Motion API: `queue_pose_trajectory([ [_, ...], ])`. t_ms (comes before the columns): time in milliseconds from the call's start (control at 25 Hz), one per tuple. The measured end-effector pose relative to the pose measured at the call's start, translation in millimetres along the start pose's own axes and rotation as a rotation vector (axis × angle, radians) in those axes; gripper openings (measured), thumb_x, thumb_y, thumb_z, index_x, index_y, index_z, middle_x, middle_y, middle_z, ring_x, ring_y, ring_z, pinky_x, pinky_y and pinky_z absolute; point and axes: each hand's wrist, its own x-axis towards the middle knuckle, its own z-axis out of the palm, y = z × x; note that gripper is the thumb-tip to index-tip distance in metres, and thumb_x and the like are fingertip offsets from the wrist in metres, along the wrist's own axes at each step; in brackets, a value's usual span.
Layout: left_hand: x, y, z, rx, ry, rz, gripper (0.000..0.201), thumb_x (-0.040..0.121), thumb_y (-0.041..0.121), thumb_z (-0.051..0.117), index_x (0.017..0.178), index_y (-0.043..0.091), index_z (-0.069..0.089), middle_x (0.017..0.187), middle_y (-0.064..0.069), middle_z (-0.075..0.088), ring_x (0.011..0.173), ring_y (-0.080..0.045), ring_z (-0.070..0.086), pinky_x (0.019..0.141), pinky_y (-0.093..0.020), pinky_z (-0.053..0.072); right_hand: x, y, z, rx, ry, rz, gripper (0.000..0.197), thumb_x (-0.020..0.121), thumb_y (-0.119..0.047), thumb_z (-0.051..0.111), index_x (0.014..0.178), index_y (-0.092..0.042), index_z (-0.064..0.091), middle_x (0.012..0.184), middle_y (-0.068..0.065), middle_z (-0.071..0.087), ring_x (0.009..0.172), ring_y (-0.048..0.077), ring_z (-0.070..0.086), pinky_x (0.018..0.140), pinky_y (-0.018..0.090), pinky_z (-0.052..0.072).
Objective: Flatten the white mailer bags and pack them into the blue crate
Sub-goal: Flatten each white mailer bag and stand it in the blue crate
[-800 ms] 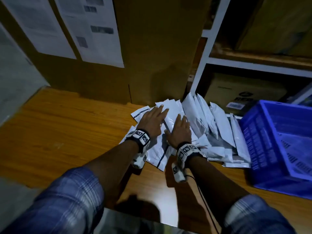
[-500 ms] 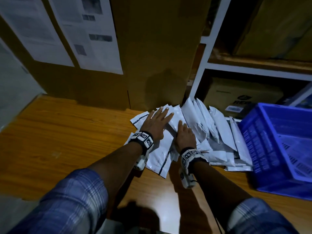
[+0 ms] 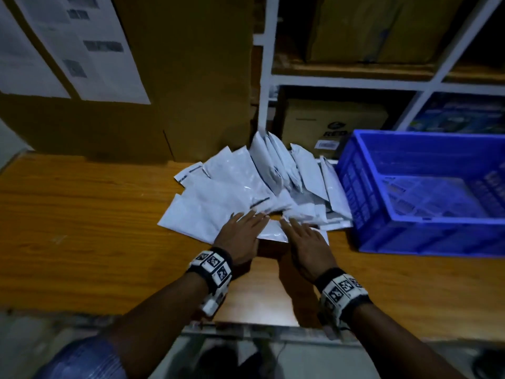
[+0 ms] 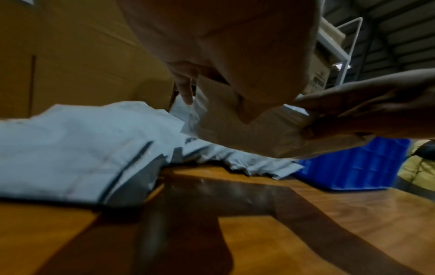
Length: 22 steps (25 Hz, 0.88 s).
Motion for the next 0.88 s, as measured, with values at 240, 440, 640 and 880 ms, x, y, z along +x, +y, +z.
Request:
queue_pose_trajectory([
  [240, -50.0, 80.1, 60.0, -0.075, -0.168, -0.148, 0.08, 0.094, 0.018, 0.046, 0.16, 0.029, 0.003, 0.168, 0.002, 0.004, 0.154, -0.018, 0.003, 0.124, -0.042, 0.006, -79.9, 16.4, 57.7, 0.073, -0.15, 0.065, 0.08, 0.092, -0.037, 0.043, 0.154, -0.042, -0.007, 0.162, -0.003, -0.02, 0.15, 0.028, -0.016, 0.122, 0.05, 0.004],
  [440, -57.3, 101.9, 87.8, -0.078, -0.059, -0.225, 0.077, 0.095, 0.049, 0.038, 0.16, 0.028, 0.003, 0.165, 0.005, -0.009, 0.154, -0.018, -0.01, 0.124, -0.045, -0.004, -91.9, 16.7, 90.3, 0.143, -0.093, 0.08, 0.061, 0.102, -0.055, 0.02, 0.151, -0.046, -0.014, 0.158, -0.012, -0.029, 0.144, 0.017, -0.033, 0.12, 0.047, -0.011],
  [640, -46.7, 110.2, 109.6, -0.1, -0.049, -0.341, 0.061, 0.104, 0.045, 0.016, 0.16, 0.027, -0.001, 0.167, 0.005, -0.007, 0.154, -0.018, -0.009, 0.124, -0.047, 0.008, -86.1, 12.9, 86.8, 0.164, -0.047, 0.113, 0.054, 0.103, -0.047, 0.013, 0.154, -0.043, -0.004, 0.161, -0.01, -0.021, 0.148, 0.018, -0.024, 0.121, 0.045, -0.007],
  [880, -47.9, 109.8, 118.7, -0.135, -0.015, -0.35, 0.059, 0.104, 0.045, 0.016, 0.16, 0.027, 0.007, 0.168, 0.003, 0.003, 0.154, -0.019, -0.003, 0.124, -0.046, 0.008, -76.7, 10.6, 89.3, 0.05, 0.041, 0.217, 0.055, 0.103, -0.048, 0.015, 0.155, -0.042, 0.0, 0.163, -0.004, -0.018, 0.15, 0.024, -0.019, 0.121, 0.049, -0.006],
])
